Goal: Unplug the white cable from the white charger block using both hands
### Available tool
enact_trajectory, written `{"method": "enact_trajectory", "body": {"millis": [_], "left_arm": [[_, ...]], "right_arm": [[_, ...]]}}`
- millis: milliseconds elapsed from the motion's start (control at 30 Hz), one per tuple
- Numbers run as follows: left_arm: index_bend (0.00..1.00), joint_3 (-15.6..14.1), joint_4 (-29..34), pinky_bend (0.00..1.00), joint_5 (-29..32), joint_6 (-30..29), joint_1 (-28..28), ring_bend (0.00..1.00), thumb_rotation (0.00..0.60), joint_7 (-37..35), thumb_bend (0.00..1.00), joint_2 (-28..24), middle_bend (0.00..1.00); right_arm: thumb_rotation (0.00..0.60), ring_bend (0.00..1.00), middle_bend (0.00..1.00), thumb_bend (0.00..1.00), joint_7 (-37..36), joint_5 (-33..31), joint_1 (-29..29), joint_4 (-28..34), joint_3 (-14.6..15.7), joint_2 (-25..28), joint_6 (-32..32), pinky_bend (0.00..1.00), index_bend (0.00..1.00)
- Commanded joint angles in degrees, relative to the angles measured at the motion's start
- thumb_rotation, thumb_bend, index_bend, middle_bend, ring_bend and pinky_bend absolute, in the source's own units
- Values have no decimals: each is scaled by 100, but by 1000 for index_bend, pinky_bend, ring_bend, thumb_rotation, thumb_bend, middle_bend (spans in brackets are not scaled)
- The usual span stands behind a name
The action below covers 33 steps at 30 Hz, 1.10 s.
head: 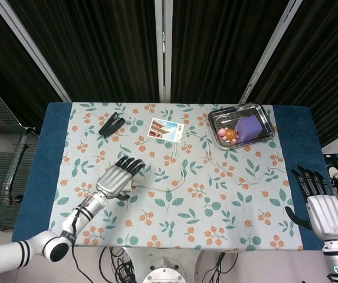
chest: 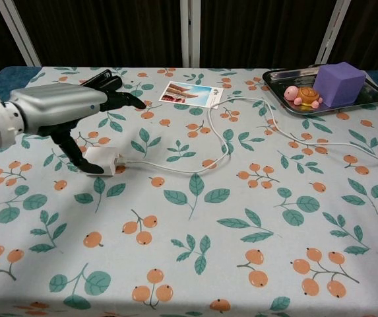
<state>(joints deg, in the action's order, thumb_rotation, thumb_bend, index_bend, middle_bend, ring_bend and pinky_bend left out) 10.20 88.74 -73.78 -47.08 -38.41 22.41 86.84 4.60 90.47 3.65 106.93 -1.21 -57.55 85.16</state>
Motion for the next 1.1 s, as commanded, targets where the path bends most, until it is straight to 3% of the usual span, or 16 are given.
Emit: {"method": "enact_trajectory", "body": {"millis": [33,500,733,1100], "left_arm": [[51,64,-334,0,412,98,-215,0,600,207,130,318,11],[58,-99,-717,0,1115,104,-278,0,600,106,130,192,22],[236,-163,-791,0,1061,246,-328,59,600,-299,129,95,179],[330,-264,-964,0,950,255,-439,141,600,-551,139,253,310]], "right_arm": [[600,0,0,213,-36,-7,-12,-22,2,7,11,0,0],[600,0,0,214,-140,-20,-62,-92,17,0,44,0,0],[600,0,0,214,-114,-26,-62,-89,9,-20,40,0,0],[600,0,0,213,-69,-90,-65,-58,0,-15,6,0,0]]}}
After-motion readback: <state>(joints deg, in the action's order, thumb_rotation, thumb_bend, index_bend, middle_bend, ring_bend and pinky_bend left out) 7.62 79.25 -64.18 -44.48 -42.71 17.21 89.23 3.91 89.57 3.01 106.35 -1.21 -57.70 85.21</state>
